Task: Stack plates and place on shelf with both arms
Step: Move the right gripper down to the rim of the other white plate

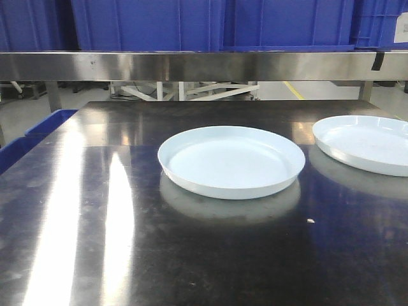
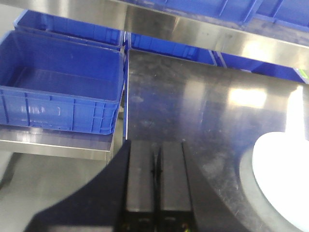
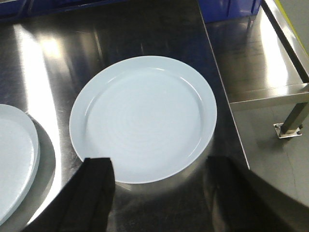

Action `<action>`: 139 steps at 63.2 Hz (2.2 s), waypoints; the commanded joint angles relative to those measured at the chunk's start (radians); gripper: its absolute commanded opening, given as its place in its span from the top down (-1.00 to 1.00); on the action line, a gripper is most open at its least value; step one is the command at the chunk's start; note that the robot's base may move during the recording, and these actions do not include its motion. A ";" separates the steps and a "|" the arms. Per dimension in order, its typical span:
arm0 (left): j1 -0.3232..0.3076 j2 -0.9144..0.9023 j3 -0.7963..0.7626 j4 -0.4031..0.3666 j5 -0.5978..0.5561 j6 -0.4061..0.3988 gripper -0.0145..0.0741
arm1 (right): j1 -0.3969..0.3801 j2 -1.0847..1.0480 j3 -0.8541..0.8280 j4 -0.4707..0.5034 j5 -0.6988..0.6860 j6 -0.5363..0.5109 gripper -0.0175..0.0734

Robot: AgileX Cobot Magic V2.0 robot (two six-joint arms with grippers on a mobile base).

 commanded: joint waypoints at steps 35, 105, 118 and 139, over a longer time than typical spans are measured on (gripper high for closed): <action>-0.005 -0.008 -0.029 -0.003 -0.084 0.001 0.47 | -0.001 -0.004 -0.037 0.000 -0.068 -0.008 -0.52; -0.005 -0.008 -0.029 -0.003 -0.084 0.001 0.47 | -0.001 0.166 -0.171 0.000 0.043 -0.008 -0.22; -0.005 -0.008 -0.029 -0.003 -0.084 0.001 0.47 | -0.002 0.385 -0.365 -0.001 0.096 -0.008 -0.22; -0.005 -0.008 -0.029 -0.003 -0.084 0.001 0.47 | -0.096 0.587 -0.488 -0.001 0.178 -0.008 -0.22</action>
